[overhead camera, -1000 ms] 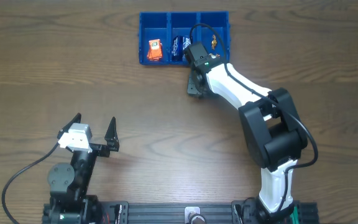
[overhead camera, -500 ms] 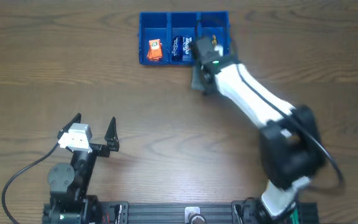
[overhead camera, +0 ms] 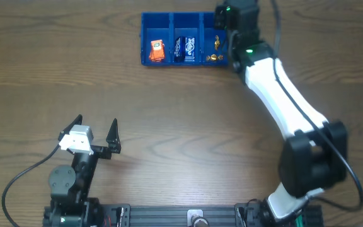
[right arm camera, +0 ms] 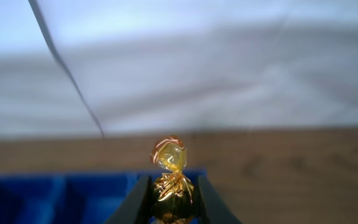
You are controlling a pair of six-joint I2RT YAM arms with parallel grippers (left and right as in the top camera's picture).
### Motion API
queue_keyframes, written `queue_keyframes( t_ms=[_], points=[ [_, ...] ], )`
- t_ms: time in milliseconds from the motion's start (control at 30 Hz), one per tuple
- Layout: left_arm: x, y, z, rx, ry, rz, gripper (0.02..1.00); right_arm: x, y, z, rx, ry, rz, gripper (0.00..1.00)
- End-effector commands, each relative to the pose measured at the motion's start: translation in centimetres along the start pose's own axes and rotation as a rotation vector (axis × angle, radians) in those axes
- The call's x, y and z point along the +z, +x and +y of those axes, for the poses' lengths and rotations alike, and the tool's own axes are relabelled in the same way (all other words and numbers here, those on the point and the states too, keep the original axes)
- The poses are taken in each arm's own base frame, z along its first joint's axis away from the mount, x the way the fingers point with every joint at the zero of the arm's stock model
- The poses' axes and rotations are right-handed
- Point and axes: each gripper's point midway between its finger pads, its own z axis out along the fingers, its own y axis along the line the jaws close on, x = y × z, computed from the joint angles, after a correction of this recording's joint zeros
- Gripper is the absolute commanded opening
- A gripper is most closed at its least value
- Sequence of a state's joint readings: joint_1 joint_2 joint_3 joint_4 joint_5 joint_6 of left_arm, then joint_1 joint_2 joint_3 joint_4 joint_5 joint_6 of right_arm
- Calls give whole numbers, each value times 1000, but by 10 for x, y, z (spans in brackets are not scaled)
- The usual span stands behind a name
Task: Sort Candies Into Trays
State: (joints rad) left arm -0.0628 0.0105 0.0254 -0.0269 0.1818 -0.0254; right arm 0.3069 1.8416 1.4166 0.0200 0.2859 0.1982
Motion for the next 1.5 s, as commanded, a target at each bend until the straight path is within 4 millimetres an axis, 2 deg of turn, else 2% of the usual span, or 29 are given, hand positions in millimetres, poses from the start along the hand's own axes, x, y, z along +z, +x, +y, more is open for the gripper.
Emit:
queue_keyframes(
  t_ms=[33,133,300,367,400,467,533,633,700,800,867,900,933,967,1000,1033,1133,1233,1300,1367,1400,1500],
  points=[
    [1,17,-2,-2,18,47,998,26,38,2,-28,-15,73,121],
    [1,17,-2,-2,18,47,998,32,50,0,-35,-8,99,123],
    [1,17,-2,-2,18,47,998,33,53,0,-37,-7,107,196],
    [1,17,-2,-2,18,47,998,33,53,0,-37,-7,108,272],
    [1,17,-2,-2,18,47,998,33,53,1,-38,-9,107,531],
    [1,17,-2,-2,18,47,998,33,53,1,-38,-9,106,660],
    [1,17,-2,-2,18,47,998,32,51,1,-36,-10,101,722],
    [1,17,-2,-2,18,47,998,23,34,3,-26,-26,68,741],
    [1,17,-3,-2,19,47,998,7,11,2,-17,-31,28,741],
    [1,17,-2,-2,18,47,998,-38,-36,-6,-36,-35,-40,781],
    [1,17,-2,-2,18,47,998,-82,-68,-23,-64,16,-85,825],
    [1,17,-2,-2,18,47,996,-118,-85,-40,-75,71,-107,864],
    [1,17,-2,-2,18,47,996,-149,-95,-55,-94,103,-113,952],
    [1,17,-2,-2,18,47,998,-165,-96,-64,-102,114,-105,1000],
    [1,17,-2,-2,18,47,998,-188,-94,-80,-97,136,-94,1000],
    [1,17,-3,-2,19,47,998,-201,-89,-91,-91,145,-88,1000],
    [1,17,-2,-2,18,47,998,-243,-49,-121,-59,174,-127,1000],
    [1,17,-2,-2,18,47,998,-261,-3,-132,-43,128,-122,1000],
    [1,17,-2,-2,18,47,998,-275,34,-144,-18,109,-126,1000],
    [1,17,-2,-2,18,47,998,-286,58,-154,-5,139,-183,1000],
    [1,17,-2,-2,18,47,998,-292,62,-154,-2,138,-228,998],
    [1,17,-2,-2,18,47,998,-291,90,-156,1,136,-295,1000]
  ],
)
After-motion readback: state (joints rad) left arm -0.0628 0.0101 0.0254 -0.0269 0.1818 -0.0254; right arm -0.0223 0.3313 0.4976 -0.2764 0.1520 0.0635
